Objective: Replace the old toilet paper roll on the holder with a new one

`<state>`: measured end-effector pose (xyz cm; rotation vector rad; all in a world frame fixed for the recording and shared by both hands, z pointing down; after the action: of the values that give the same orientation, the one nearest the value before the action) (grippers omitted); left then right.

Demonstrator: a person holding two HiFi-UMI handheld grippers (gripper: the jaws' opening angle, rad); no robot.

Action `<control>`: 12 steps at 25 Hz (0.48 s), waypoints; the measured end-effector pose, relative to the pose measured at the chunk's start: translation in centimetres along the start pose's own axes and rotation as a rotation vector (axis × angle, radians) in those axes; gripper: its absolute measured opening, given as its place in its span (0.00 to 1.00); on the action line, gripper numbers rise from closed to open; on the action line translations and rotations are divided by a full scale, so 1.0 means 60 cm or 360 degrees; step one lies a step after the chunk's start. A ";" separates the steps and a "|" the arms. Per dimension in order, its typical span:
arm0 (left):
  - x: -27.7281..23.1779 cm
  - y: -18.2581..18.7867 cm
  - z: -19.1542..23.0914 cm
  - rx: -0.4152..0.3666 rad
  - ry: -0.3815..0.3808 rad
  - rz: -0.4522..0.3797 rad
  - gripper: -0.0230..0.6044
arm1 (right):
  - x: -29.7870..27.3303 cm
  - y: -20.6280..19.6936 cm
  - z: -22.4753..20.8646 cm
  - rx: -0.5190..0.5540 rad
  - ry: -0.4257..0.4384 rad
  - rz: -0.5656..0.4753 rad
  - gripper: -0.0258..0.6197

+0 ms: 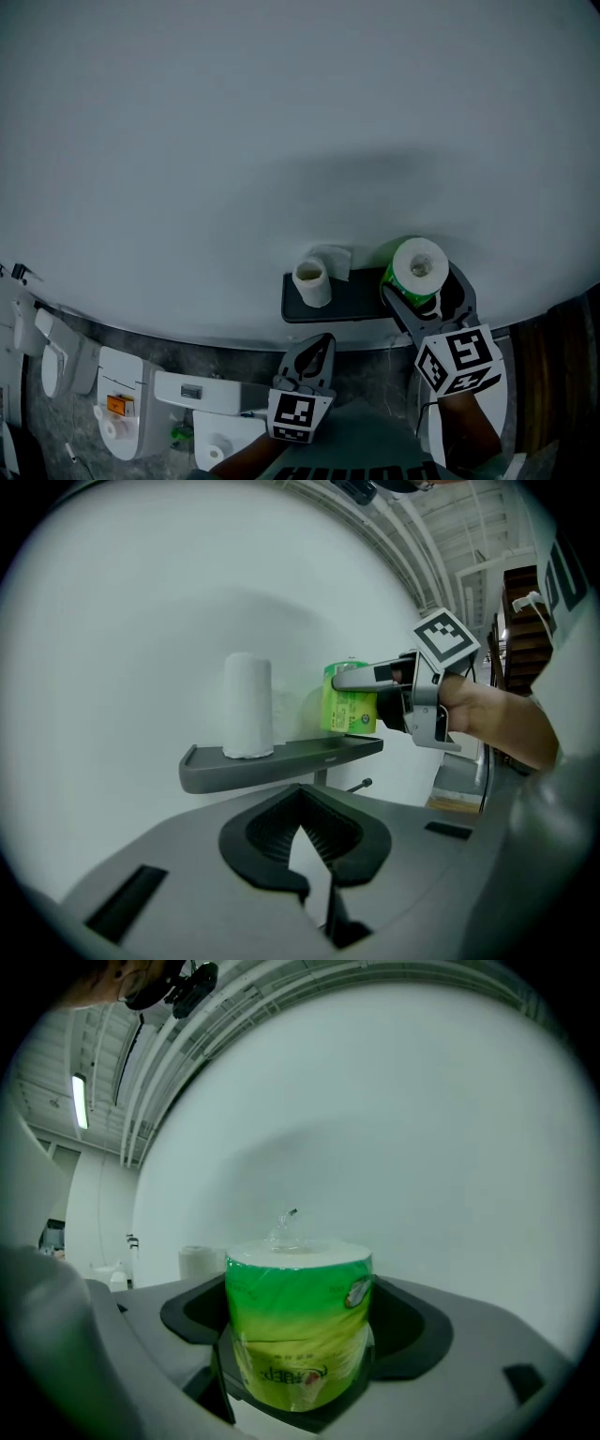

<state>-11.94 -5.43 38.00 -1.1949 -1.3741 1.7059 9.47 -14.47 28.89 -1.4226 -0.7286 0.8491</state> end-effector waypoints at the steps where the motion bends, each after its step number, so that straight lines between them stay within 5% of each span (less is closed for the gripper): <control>1: -0.001 -0.001 -0.004 0.0001 -0.0012 0.0002 0.04 | 0.008 0.002 -0.004 -0.0025 -0.0013 -0.0019 0.73; 12: -0.021 -0.003 -0.058 -0.0024 -0.0181 0.0021 0.04 | 0.104 -0.007 -0.065 -0.0352 -0.0226 -0.0134 0.73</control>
<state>-8.25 -5.12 38.33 -1.1325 -1.4515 1.8001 16.09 -11.24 28.77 -1.5255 -1.0093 0.8292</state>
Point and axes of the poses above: the fingertips, and each gripper's own axes: x backward along the fingers, z to its left, y out of its top, the point moved 10 cm from there along x, backward along the fingers, and after that the axes turned 4 degrees about x, right-handed, at the moved point
